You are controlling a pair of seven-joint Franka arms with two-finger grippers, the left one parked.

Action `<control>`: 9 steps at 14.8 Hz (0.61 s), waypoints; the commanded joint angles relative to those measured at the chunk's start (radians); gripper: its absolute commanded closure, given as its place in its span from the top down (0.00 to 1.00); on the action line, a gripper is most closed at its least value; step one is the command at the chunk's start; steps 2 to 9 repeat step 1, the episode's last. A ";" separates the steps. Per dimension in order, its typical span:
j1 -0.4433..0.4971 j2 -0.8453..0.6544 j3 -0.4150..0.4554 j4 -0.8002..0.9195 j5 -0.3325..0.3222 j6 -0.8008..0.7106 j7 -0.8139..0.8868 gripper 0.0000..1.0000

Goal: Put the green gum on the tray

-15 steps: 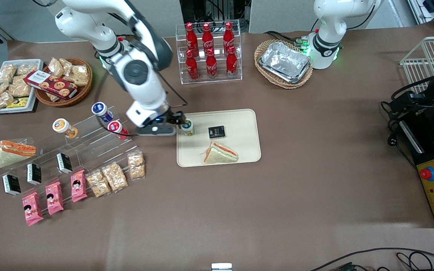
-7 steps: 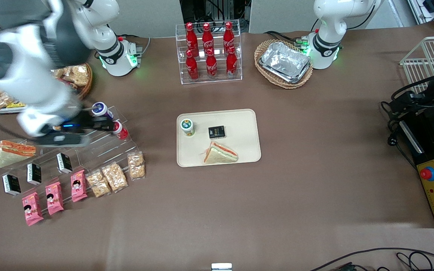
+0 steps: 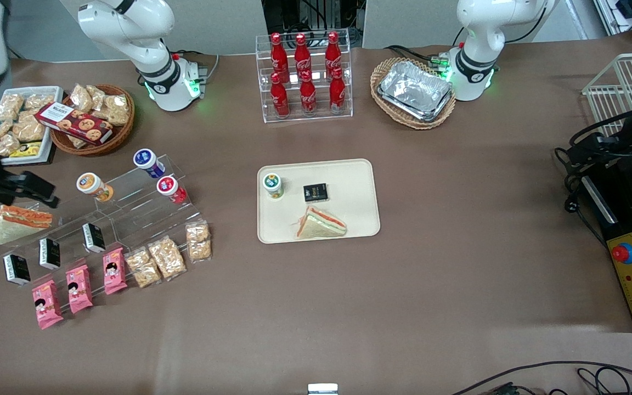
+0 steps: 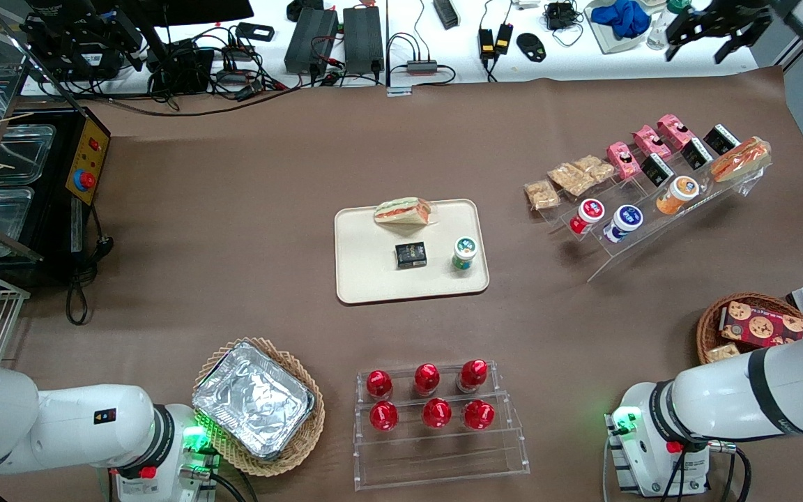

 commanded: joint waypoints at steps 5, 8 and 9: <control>-0.033 0.002 0.015 0.038 -0.003 -0.040 0.002 1.00; -0.033 0.002 0.015 0.038 -0.003 -0.040 0.002 1.00; -0.033 0.002 0.015 0.038 -0.003 -0.040 0.002 1.00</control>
